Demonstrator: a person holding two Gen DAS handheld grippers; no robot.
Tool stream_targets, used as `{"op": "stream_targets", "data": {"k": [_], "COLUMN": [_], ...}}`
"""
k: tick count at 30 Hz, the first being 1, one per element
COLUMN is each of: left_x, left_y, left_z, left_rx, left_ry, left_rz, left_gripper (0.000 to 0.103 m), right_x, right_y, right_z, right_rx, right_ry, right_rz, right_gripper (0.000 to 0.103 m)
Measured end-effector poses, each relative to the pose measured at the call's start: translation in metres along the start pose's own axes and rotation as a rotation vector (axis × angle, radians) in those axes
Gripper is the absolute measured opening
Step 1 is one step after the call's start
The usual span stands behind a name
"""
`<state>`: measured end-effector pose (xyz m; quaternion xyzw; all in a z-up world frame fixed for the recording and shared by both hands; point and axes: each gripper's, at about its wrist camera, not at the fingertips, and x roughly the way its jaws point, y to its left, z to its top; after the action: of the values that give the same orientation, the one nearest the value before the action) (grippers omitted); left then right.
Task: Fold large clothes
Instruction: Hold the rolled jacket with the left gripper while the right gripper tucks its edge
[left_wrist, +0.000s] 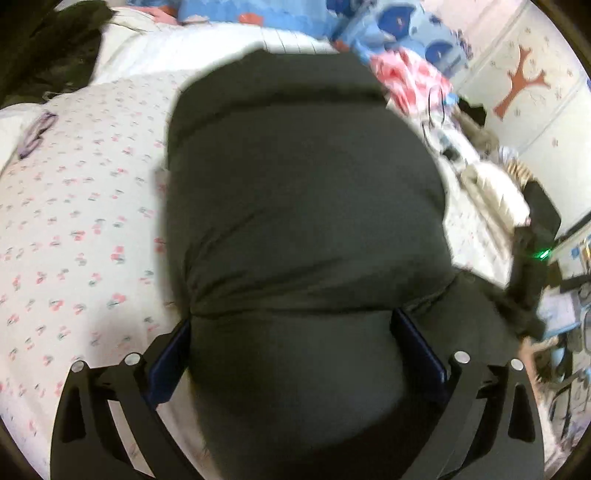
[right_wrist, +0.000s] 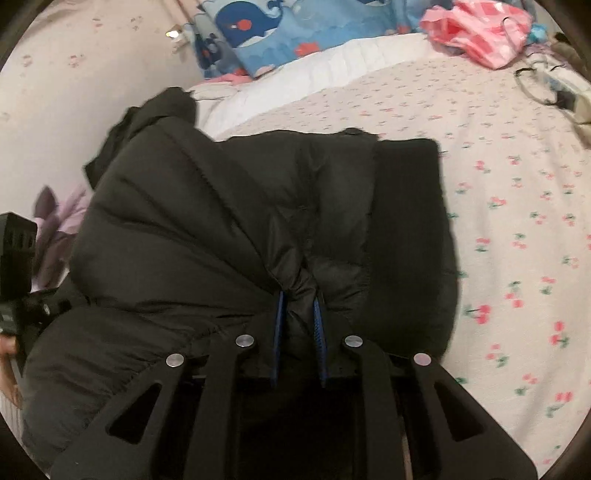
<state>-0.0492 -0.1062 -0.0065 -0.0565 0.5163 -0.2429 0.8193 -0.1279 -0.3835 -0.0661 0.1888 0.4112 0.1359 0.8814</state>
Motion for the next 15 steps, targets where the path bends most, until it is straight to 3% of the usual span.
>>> {"op": "stream_targets", "data": {"k": [3, 5, 6, 9, 12, 13, 15], "left_x": [-0.051, -0.059, -0.054, 0.006, 0.045, 0.046, 0.045], "left_y": [-0.012, -0.033, -0.047, -0.054, -0.048, -0.051, -0.055], "left_z": [0.004, 0.010, 0.015, 0.027, 0.017, 0.015, 0.015], "left_rx": [0.007, 0.054, 0.089, 0.121, 0.165, 0.183, 0.200], "left_ry": [-0.176, -0.242, -0.248, -0.133, -0.099, -0.098, -0.112], "left_rz": [-0.079, -0.120, -0.125, -0.096, -0.042, -0.027, -0.014], "left_gripper": [0.096, 0.096, 0.096, 0.096, 0.096, 0.096, 0.096], "right_x": [-0.001, -0.003, -0.007, -0.028, -0.032, -0.038, -0.063], "right_y": [-0.009, -0.008, -0.008, -0.030, -0.045, -0.043, -0.049], "right_z": [0.002, 0.004, 0.007, 0.007, 0.008, 0.011, 0.025], "right_rx": [0.060, 0.063, 0.060, 0.123, 0.110, 0.091, 0.076], "right_ry": [-0.010, -0.016, -0.026, -0.063, 0.013, 0.002, -0.104], "right_rz": [0.085, 0.116, 0.114, 0.089, 0.082, 0.079, 0.057], "right_gripper": [0.015, 0.015, 0.015, 0.015, 0.020, 0.020, 0.022]}}
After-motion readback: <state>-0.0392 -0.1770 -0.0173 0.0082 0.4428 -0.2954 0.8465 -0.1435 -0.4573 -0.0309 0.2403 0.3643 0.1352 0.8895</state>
